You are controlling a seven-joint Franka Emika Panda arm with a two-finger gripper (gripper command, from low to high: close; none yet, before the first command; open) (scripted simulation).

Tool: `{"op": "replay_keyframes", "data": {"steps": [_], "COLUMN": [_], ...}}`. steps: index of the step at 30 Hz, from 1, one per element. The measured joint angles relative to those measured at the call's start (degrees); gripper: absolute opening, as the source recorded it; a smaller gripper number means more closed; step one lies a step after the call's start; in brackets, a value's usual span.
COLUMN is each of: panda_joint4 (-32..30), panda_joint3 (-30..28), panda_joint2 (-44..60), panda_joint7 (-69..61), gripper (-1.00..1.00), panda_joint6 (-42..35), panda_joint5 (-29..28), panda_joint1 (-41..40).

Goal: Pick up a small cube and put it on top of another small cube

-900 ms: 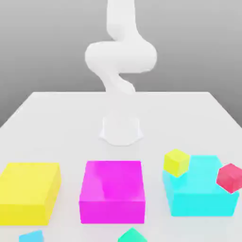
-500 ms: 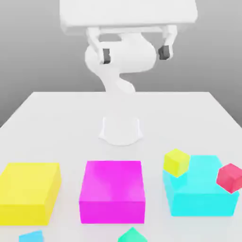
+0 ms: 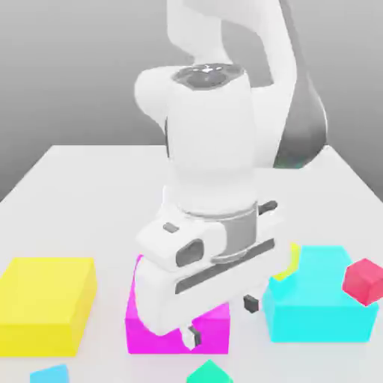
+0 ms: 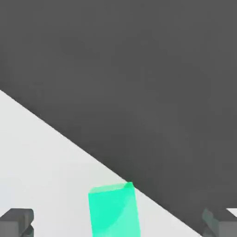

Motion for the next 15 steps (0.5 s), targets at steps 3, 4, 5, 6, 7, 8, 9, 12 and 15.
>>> {"op": "replay_keyframes", "data": {"steps": [3, 4, 5, 6, 7, 8, 9, 12, 15], "panda_joint4": [0.2, 0.56, 0.97, 1.41, 1.74, 1.74, 1.74, 1.74, 1.45], "panda_joint3": [-0.08, 0.25, 0.69, 1.23, 1.65, 1.65, 1.66, 1.66, 1.32], "panda_joint2": [5.77, 7.84, 9.94, 12.06, 13.65, 13.65, 13.65, 13.64, 12.36], "panda_joint7": [-1.62, -2.11, -2.57, -2.99, -3.3, -3.3, -3.3, -3.28, -3.01], "gripper": [0.0, 0.0, 0.0, 0.0, -1.0, -1.0, -1.0, -1.0, -1.0], "panda_joint6": [2.92, 4.39, 5.96, 7.58, 8.79, 8.79, 8.78, 8.68, 7.69], "panda_joint5": [-1.64, -1.37, -0.94, -0.46, -0.08, -0.08, -0.08, -0.1, -0.52], "panda_joint1": [0.06, -0.18, -0.51, -0.95, -1.29, -1.29, -1.29, -1.3, -1.03]}}
